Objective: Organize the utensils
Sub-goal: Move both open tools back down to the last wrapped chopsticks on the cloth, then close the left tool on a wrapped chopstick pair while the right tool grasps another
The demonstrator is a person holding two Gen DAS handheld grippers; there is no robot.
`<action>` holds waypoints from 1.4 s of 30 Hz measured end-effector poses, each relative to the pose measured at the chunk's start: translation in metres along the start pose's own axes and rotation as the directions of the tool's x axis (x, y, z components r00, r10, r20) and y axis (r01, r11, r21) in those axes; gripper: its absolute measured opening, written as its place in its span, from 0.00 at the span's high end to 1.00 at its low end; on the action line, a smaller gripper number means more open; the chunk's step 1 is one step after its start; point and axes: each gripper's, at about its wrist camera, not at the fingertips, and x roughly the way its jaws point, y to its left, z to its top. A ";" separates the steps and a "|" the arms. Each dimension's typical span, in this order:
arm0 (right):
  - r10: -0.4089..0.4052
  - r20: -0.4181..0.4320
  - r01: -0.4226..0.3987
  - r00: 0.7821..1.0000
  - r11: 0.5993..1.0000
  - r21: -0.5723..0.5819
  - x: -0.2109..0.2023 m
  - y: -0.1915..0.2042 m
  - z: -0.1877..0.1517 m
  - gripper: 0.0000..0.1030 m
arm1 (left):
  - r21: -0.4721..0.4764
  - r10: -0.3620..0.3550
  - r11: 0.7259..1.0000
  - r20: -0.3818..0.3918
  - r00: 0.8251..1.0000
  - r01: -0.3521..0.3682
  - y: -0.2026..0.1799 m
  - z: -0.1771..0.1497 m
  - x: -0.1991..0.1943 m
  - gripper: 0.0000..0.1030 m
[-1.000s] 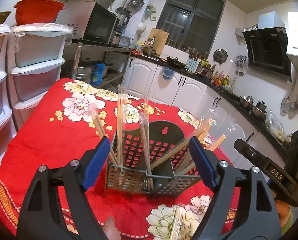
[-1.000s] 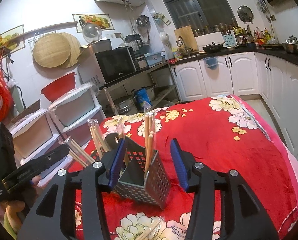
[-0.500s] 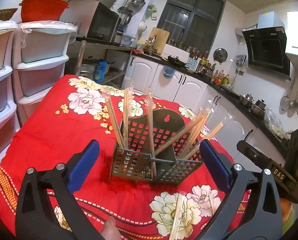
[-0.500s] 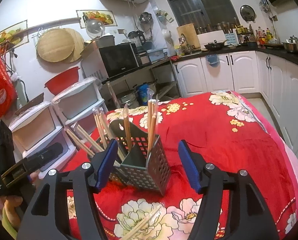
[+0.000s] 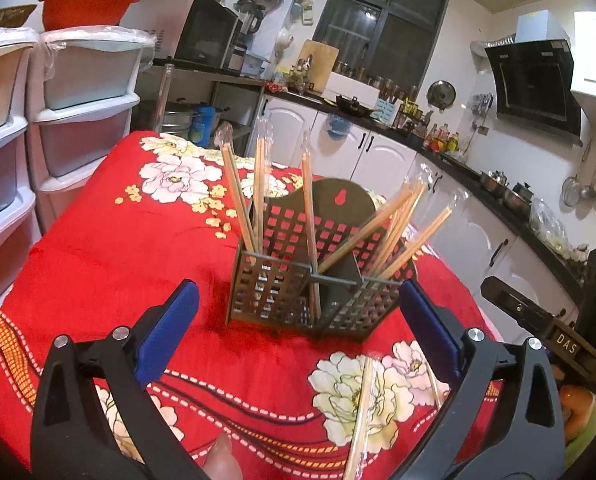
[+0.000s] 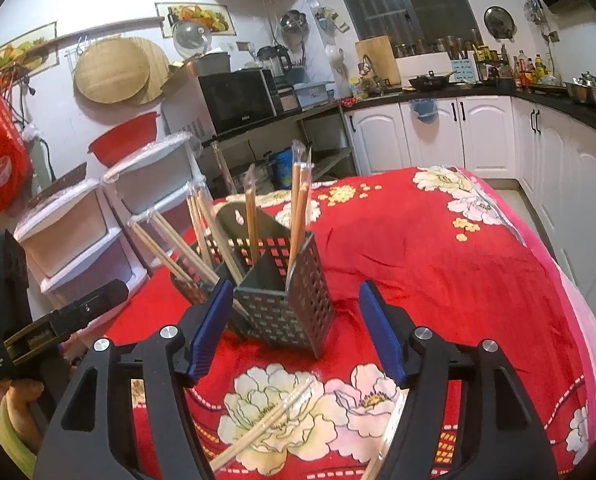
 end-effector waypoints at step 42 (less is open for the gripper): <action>-0.131 -0.318 0.140 0.939 0.990 0.006 0.040 -0.064 -0.074 0.45 | 0.158 -0.056 0.980 -0.351 0.935 0.118 -0.056 -0.077 0.093 0.35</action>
